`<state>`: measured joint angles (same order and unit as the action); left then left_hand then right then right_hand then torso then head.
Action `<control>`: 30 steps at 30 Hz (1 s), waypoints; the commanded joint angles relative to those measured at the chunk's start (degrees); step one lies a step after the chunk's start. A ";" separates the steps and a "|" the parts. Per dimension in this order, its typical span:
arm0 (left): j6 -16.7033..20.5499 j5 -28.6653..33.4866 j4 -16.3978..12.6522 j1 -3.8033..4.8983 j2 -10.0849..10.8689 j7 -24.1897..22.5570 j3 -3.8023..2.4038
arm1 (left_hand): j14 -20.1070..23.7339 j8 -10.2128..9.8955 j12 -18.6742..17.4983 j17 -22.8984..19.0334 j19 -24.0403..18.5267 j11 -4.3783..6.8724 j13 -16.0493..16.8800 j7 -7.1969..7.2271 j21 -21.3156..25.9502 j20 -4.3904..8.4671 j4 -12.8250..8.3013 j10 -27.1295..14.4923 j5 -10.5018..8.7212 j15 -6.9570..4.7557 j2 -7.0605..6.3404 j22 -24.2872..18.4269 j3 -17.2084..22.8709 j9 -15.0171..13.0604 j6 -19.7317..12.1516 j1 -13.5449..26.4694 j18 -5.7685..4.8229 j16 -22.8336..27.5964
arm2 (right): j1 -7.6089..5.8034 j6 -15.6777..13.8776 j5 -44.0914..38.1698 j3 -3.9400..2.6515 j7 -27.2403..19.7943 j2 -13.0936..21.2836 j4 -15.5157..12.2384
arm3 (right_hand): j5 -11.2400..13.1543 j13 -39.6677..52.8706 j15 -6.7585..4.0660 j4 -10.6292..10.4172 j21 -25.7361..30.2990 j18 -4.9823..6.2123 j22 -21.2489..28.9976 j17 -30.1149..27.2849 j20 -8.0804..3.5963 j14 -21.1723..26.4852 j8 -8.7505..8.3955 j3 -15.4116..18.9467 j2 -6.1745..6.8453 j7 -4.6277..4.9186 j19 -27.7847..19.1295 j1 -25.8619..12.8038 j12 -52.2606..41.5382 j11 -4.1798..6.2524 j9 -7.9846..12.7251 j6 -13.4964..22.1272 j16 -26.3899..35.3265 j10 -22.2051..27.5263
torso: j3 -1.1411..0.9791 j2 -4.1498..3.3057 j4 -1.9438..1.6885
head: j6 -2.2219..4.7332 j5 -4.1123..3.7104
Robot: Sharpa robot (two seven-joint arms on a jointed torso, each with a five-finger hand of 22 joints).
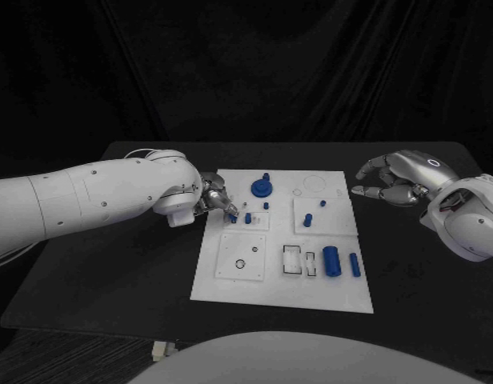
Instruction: Assemble the parts on the task board
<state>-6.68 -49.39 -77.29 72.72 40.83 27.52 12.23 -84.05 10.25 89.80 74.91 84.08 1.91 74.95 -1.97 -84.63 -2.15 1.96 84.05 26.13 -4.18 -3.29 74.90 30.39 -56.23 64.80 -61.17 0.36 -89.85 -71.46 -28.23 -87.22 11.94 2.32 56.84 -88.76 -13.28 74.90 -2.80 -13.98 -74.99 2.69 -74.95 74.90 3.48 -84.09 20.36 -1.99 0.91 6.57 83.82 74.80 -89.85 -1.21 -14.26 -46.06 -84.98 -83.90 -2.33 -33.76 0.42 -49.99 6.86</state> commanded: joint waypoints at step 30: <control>0.57 -0.29 1.72 -1.31 -0.70 -1.48 -0.03 | -5.95 -0.61 0.20 15.09 1.65 0.11 15.05 0.12 0.74 0.00 -2.46 5.95 0.48 -0.14 1.08 12.91 2.83 0.33 -0.43 -0.40 1.29 -0.15 | 0.30 -0.51 -0.13 -0.04 0.52 0.20 -0.14 | -0.18 15.10 0.41 0.31 0.36 0.78 -10.38 7.80 0.31 -4.31 0.18 0.04 -0.55 -0.18 0.26 0.16 -0.15 -0.43 0.05 -0.42 0.30 -6.10 | -0.01 0.01 -0.02 | -0.01 0.01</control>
<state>-6.24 -49.31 -75.55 71.55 40.26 27.25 12.22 -84.05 10.03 89.80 74.90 84.08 1.82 74.95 -2.18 -84.05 -2.15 1.96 84.13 26.36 -4.18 -2.86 74.90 30.39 -55.95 64.37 -61.63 0.83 -89.85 -71.29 -28.27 -87.22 11.94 2.30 56.95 -88.82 -13.27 74.90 -2.80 -13.98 -74.99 2.69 -74.92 74.90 3.48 -84.09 20.36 -1.99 0.91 6.57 83.82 74.80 -89.86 -1.21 -14.28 -46.06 -84.98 -83.90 -2.31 -33.74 0.39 -49.99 6.84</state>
